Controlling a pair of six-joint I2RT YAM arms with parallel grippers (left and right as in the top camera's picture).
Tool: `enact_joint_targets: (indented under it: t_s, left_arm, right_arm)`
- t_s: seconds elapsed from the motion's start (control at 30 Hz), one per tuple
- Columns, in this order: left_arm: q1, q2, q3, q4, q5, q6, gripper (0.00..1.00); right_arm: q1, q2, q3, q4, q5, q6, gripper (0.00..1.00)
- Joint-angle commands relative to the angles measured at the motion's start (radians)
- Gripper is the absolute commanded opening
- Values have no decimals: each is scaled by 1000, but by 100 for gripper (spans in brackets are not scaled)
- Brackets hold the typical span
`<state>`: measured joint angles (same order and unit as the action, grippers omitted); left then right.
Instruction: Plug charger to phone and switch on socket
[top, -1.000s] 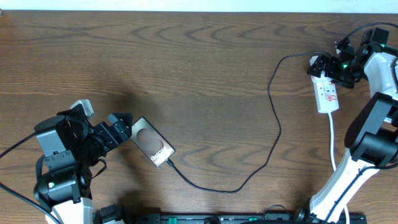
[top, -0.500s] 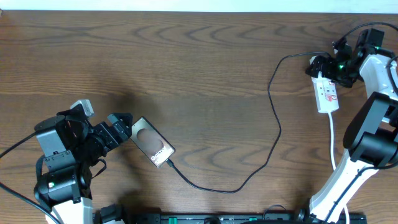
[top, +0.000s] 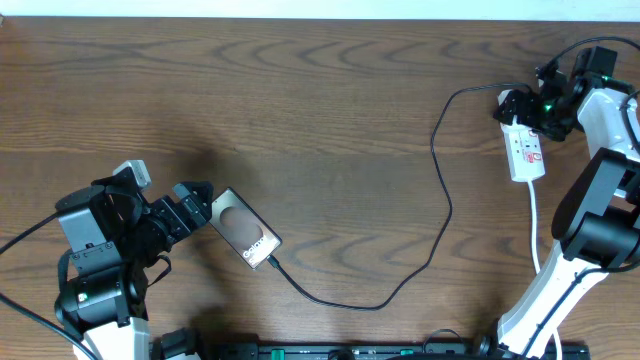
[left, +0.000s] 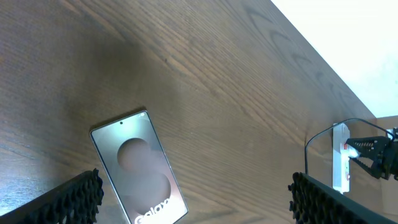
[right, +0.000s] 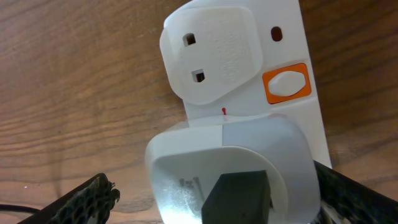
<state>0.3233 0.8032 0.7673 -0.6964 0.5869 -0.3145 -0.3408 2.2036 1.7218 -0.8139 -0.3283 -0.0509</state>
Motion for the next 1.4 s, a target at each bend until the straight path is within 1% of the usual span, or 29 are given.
enact_joint_targets:
  t_s: [0.0,0.23,0.57,0.8,0.97,1.2,1.37]
  left_arm:
    - [-1,0,3,0,-12,6,95]
    - [-1,0,3,0,-12,6,95]
    - [-1,0,3,0,-12,6,95]
    - [-1,0,3,0,-12,6,95]
    - [-1,0,3,0,-12,6,95]
    - [-1,0,3,0,-12,6,95]
    - [-1,0,3,0,-12,6,95]
  right_arm:
    - [48,24,-14,-64,-35,55,91]
    - [47,24,47,-116,-24,54,92]
    - [47,24,50,-115,26,54,93]
    - [16,22,80,-122,83,73,98]
    - [-16,22,99,-131,63,72,99]
    - [-18,22,99,-121,48,61,99]
    - [-17,22,98,-116,-2,42,99]
